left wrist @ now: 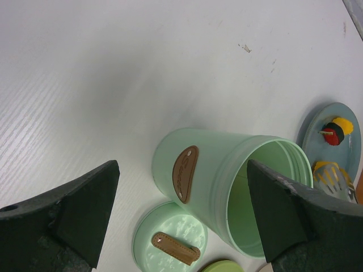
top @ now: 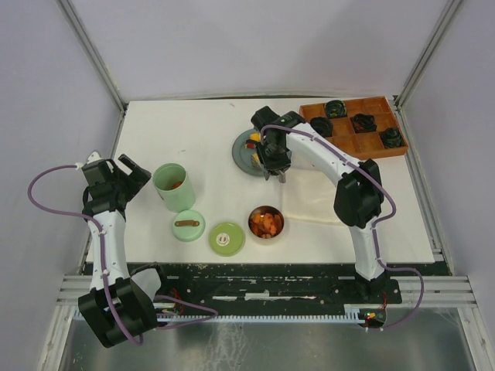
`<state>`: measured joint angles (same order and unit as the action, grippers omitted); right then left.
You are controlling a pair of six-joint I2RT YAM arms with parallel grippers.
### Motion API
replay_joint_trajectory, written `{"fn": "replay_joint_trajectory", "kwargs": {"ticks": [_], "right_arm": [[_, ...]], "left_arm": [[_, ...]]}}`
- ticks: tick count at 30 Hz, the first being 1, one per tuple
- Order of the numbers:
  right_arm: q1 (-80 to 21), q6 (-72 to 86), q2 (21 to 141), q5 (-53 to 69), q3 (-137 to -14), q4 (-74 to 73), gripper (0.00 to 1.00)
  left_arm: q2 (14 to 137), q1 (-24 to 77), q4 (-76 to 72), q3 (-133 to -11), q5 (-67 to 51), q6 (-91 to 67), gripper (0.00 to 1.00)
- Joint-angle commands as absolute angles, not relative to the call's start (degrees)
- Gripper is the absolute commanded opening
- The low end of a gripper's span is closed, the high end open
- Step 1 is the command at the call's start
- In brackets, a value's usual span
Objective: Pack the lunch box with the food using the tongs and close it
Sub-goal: Pick up the fake food from the plate, then place the fake food in the packing box.
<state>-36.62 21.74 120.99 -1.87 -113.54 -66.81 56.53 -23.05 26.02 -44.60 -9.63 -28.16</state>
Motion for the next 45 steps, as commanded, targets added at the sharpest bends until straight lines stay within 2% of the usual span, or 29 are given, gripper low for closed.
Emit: {"fn": "replay_joint_trajectory", "kwargs": {"ticks": [1, 13, 20, 31, 45], "right_arm": [[-36.4, 23.5, 114.7, -2.5, -113.5, -62.6, 0.41], [-36.6, 30.0, 104.9, 12.3, -108.4, -50.1, 0.40], [-40.1, 31.5, 104.3, 23.1, -109.5, -43.8, 0.41], [-52.2, 21.0, 116.0, 17.5, -130.3, -58.0, 0.41], [-57.3, 14.5, 122.9, 11.4, -140.4, -65.8, 0.42]], "left_arm": [[56.3, -23.2, 23.8, -44.7, -10.7, -29.3, 1.00], [56.1, -23.2, 23.9, -44.7, -10.5, -29.4, 0.99], [56.1, -23.2, 24.0, -44.6, -10.5, -29.3, 1.00], [56.0, -23.3, 24.1, -44.7, -10.5, -29.5, 1.00], [56.2, -23.2, 24.1, -44.7, -10.4, -29.5, 0.99]]}}
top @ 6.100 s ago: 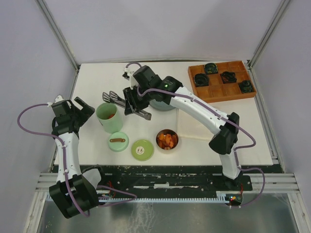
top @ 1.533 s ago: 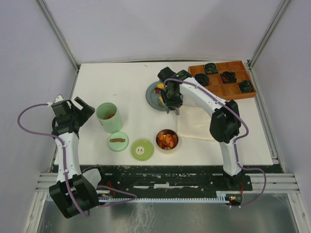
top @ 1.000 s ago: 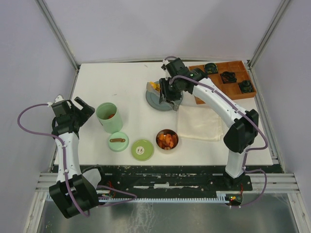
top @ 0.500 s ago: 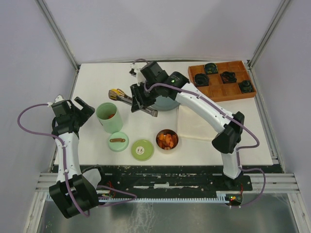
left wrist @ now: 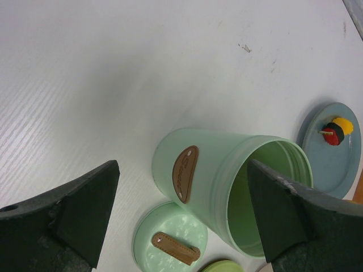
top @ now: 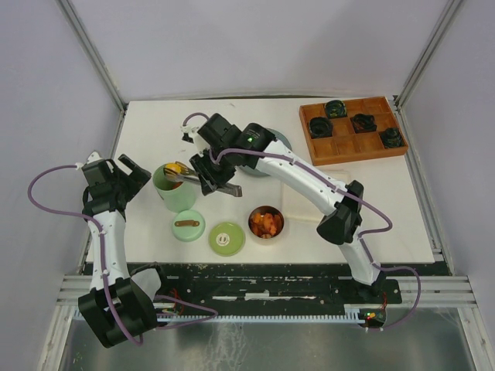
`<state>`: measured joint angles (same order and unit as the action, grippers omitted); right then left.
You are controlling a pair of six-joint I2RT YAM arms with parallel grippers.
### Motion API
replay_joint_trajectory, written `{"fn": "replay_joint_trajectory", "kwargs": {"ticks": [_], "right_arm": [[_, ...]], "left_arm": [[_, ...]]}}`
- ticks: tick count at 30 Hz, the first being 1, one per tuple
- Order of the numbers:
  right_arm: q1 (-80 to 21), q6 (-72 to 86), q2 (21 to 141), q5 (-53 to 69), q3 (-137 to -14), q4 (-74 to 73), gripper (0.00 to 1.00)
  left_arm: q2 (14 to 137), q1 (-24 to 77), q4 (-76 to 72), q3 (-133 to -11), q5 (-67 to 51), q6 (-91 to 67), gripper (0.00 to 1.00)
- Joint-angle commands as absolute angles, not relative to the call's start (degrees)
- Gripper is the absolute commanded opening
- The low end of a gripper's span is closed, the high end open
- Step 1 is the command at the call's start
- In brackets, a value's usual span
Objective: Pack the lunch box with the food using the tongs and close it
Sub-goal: Place the fake food in the packing box.
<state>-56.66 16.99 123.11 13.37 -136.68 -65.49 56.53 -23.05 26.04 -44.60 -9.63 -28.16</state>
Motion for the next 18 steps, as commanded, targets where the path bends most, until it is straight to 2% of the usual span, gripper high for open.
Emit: {"fn": "replay_joint_trajectory", "kwargs": {"ticks": [1, 18], "right_arm": [[-57.3, 14.5, 123.0, 11.2, -140.4, -65.7, 0.43], [-57.4, 14.6, 124.1, 11.3, -141.3, -65.3, 0.47]], "left_arm": [[56.1, -23.2, 24.1, -44.7, -10.5, -29.5, 1.00], [56.3, -23.2, 24.1, -44.7, -10.7, -29.5, 1.00]]}}
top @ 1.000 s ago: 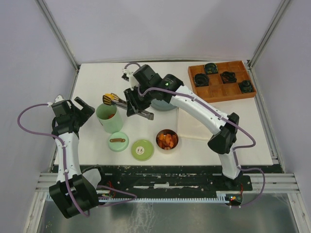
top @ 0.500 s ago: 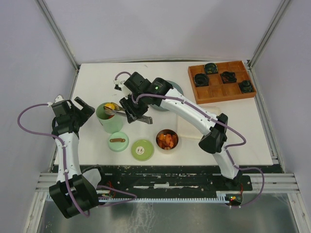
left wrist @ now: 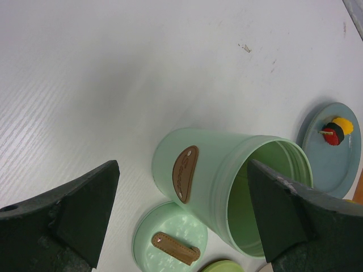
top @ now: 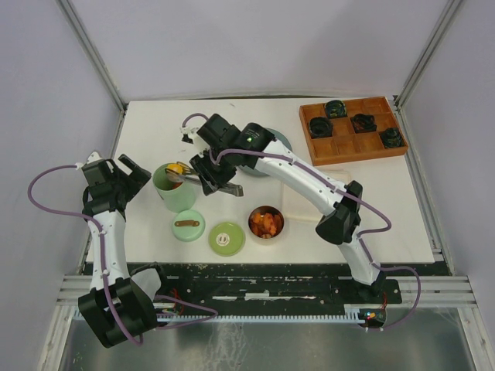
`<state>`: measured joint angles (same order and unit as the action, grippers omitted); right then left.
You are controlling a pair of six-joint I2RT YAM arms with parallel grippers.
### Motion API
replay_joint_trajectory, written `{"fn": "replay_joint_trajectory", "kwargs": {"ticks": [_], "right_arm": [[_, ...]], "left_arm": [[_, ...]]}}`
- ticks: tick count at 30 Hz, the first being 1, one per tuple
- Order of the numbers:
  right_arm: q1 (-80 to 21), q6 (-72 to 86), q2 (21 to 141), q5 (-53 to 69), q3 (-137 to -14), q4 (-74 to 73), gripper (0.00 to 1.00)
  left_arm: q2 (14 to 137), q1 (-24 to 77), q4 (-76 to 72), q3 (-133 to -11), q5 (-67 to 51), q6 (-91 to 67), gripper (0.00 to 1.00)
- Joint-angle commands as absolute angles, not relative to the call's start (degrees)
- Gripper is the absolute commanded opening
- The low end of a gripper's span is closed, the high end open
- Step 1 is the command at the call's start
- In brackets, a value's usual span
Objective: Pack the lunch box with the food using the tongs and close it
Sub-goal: Place the fake food in the packing box.
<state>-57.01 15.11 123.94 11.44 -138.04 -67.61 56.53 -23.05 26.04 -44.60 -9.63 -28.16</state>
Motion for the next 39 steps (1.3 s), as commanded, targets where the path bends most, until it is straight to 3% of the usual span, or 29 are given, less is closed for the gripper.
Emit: {"fn": "replay_joint_trajectory", "kwargs": {"ticks": [1, 29, 39], "right_arm": [[-57.4, 14.6, 124.1, 11.4, -141.3, -65.2, 0.47], [-57.4, 15.4, 123.5, 10.9, -139.9, -63.7, 0.54], [-57.3, 17.4, 114.3, 10.2, -131.2, -54.6, 0.53]], "left_arm": [[56.3, -23.2, 24.1, -44.7, -10.7, -29.6, 1.00], [56.3, -23.3, 24.0, -44.6, -11.1, -29.5, 1.00], [56.2, -23.2, 24.0, -44.6, -11.0, -29.5, 1.00]]}}
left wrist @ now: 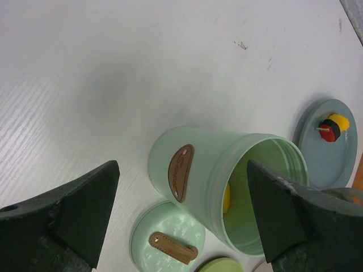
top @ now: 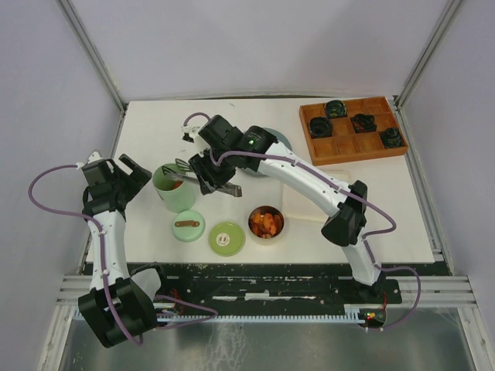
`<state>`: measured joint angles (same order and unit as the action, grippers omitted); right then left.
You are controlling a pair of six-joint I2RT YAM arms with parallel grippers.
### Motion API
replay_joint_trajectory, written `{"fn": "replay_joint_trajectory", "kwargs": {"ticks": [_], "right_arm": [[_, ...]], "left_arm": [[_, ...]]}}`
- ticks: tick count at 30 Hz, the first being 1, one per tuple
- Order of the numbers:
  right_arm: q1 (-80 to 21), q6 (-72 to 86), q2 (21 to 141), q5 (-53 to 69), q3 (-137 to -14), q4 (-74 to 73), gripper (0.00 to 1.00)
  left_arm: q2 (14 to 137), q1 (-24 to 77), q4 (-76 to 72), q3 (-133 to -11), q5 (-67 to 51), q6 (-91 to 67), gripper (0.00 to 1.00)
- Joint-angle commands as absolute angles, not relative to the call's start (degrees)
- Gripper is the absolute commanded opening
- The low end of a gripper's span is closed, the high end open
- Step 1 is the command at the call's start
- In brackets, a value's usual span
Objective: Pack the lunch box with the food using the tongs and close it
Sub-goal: Place the fake food in the packing box, then pick up the fake food from the plate.
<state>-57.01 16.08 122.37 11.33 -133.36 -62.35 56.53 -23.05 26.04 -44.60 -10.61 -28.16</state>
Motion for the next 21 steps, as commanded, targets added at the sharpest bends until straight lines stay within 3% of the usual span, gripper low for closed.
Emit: {"fn": "replay_joint_trajectory", "kwargs": {"ticks": [1, 8, 16, 21], "right_arm": [[-57.3, 17.5, 113.2, 9.1, -130.3, -53.9, 0.53], [-52.7, 20.7, 106.6, -5.8, -121.9, -53.0, 0.53], [-40.0, 24.3, 107.3, -5.5, -113.7, -59.5, 0.53], [-37.6, 23.3, 107.7, -4.7, -111.0, -59.3, 0.53]], "left_arm": [[56.1, -23.2, 24.0, -44.6, -11.0, -29.5, 1.00], [56.1, -23.3, 24.0, -44.6, -11.4, -29.5, 1.00], [56.0, -23.3, 23.9, -44.6, -11.4, -29.6, 1.00], [56.1, -23.2, 23.9, -44.6, -11.4, -29.6, 1.00]]}}
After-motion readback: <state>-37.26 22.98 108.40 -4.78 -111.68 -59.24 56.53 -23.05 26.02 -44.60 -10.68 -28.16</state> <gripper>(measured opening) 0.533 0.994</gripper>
